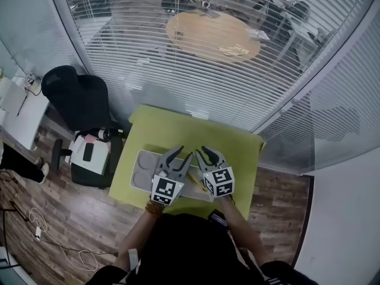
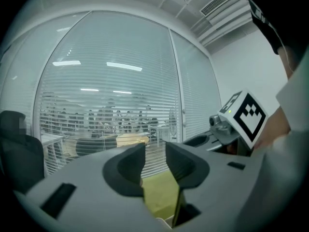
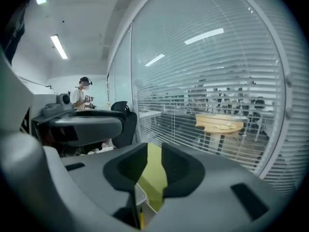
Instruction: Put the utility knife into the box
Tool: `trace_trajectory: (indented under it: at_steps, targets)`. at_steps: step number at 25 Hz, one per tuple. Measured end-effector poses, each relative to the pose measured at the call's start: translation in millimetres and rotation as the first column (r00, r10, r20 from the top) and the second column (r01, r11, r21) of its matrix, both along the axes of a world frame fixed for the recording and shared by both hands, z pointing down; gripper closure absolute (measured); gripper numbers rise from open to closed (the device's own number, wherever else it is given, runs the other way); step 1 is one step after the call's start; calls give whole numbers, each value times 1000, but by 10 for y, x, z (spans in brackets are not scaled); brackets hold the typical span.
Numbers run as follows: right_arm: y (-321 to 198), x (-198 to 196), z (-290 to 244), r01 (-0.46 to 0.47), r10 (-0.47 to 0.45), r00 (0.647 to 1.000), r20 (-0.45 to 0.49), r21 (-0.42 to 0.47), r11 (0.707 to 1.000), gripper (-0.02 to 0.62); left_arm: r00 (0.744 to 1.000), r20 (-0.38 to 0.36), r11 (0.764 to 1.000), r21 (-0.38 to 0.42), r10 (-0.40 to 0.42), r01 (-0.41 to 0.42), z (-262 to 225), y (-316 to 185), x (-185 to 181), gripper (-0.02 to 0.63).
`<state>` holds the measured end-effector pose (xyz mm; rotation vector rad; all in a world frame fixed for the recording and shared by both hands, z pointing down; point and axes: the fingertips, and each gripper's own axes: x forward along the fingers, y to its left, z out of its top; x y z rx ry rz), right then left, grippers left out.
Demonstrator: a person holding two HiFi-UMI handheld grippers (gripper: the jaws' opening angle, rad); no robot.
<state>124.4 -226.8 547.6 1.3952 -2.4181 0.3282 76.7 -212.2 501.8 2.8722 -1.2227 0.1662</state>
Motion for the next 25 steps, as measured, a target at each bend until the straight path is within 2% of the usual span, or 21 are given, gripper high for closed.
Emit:
trace_trajectory:
  at_steps: [14,25]
  targets:
    - [7,45,-607,-27,24,999,26,159,987,514,999,-37,999,30,-24,25,-229,-39,7,469]
    - [103,108,-978,-50,38,998,49,280,959,525,999,-45,997,69,-24,27,-411,6,32,471]
